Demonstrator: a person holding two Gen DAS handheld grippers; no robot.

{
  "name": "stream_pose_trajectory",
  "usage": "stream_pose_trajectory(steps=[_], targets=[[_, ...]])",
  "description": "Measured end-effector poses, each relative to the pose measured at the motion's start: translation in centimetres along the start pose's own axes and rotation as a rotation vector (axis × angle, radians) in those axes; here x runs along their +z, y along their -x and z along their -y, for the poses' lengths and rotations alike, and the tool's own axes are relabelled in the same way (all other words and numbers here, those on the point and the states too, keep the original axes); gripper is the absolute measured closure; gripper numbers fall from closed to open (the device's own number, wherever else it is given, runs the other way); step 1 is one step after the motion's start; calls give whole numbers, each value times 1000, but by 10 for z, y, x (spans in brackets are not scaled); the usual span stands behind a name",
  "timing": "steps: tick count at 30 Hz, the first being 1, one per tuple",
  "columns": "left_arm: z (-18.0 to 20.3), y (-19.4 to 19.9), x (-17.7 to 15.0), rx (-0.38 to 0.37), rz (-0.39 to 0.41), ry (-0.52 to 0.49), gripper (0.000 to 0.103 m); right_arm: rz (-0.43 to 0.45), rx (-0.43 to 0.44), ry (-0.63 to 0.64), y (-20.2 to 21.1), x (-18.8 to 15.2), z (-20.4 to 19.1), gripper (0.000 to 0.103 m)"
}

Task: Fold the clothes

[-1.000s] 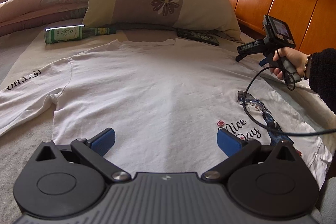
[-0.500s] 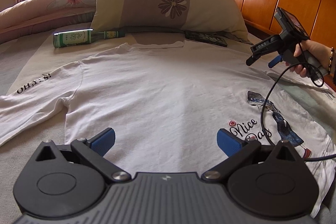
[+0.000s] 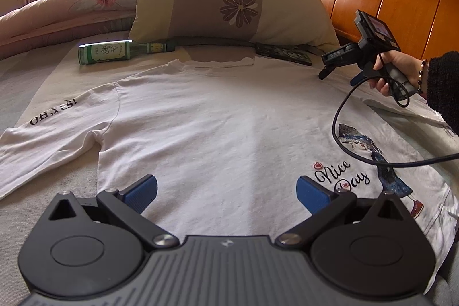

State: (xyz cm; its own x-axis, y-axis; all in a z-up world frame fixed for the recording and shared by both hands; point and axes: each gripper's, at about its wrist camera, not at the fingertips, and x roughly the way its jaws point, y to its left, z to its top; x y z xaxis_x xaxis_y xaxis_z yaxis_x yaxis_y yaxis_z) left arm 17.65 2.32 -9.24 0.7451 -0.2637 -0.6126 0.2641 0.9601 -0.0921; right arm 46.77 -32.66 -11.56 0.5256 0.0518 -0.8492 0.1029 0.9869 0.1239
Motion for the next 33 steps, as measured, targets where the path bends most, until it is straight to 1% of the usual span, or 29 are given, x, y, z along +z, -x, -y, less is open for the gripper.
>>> stream_pose_trajectory(steps=[3,5,8,11,14,17,20,21,23,27,29,31,33], targets=[[-2,-1,1,16,4,12,1,-17,-49,-45,0,6,-10,0],[-3,-1,1,16,5,14,1,-48,-100,-53,-15,10,-14,0],[-2,2,1,10,5,8,1,0,-166,-23,-35,15,-20,0],[-3,2,0,19,-3,5,1,68,-137,-21,-46,24,-14,0],[-2,1,0,20,-5,2,1,71,-94,-17,-42,28,-8,0],[0,0,0,19,-8,-2,1,69,-26,-48,-19,21,1,0],[1,-1,0,19,-10,-5,1,60,-9,-33,12,7,22,0],[1,-1,0,19,-11,-6,1,58,-20,-28,22,2,33,0],[2,-2,0,19,-13,-8,1,52,-63,-47,42,-8,61,0],[4,-3,-1,18,-16,-13,1,29,-214,-131,71,-38,129,0],[10,-5,1,19,-20,-28,1,-4,-271,-209,73,-51,163,0],[18,-6,2,20,-25,-43,1,-32,-289,-293,69,-64,193,0],[25,-7,4,21,-30,-59,1,26,-305,-279,68,-68,204,0]])
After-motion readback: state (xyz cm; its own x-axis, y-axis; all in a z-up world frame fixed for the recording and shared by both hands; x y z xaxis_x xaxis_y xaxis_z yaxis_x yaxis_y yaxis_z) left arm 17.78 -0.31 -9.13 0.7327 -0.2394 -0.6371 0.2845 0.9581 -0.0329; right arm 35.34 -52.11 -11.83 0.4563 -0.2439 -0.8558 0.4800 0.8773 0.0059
